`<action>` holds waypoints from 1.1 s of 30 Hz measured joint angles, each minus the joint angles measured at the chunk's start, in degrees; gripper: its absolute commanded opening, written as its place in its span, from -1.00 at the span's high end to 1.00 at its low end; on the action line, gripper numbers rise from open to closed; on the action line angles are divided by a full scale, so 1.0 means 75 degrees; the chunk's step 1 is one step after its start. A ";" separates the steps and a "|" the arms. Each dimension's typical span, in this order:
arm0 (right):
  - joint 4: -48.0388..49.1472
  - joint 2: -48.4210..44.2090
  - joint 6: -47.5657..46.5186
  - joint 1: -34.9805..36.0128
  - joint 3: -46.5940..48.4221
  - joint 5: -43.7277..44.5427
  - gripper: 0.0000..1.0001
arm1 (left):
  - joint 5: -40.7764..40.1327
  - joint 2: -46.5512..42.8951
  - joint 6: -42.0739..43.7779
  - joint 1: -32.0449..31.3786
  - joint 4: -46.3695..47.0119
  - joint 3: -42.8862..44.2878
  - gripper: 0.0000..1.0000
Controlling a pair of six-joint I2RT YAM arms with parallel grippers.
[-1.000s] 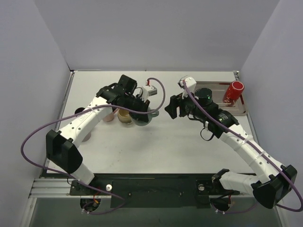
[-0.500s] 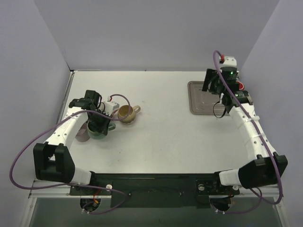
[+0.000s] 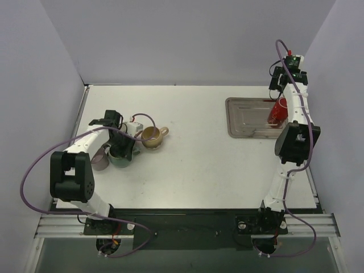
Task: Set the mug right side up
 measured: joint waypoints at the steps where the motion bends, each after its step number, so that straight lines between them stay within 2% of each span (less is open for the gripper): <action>1: -0.0181 0.0431 -0.0015 -0.0067 0.0463 -0.0023 -0.45 | 0.0015 0.0055 0.0020 0.0061 0.0020 -0.0003 0.32; 5: -0.0443 0.1381 -0.0006 -0.0408 0.1498 -0.0227 -0.46 | 0.0187 0.0085 0.0105 0.0335 0.0090 0.0000 0.09; 9: -0.0513 0.1708 -0.0064 -0.0627 0.1714 -0.0472 -0.47 | 0.0338 0.0085 0.0201 0.0460 0.0047 0.0038 -0.05; 20: -0.0321 0.2358 0.0315 -0.0816 0.1813 -0.0694 -0.41 | 0.0799 -0.0052 0.0417 0.0781 -0.0729 0.1017 -0.11; 22: -0.0277 0.2535 0.0306 -0.0845 0.1836 -0.0714 -0.37 | 0.0822 -0.0052 0.0423 0.0898 -0.0816 0.1093 -0.11; 26: -0.0289 0.2562 0.0425 -0.0851 0.1874 -0.1003 0.01 | 0.0851 -0.0055 0.0452 0.0994 -0.1003 0.1145 -0.11; 33: -0.0329 0.2445 0.0370 -0.0772 0.1661 -0.1241 0.10 | 0.0909 -0.0119 0.0568 0.1037 -0.1227 0.1294 -0.12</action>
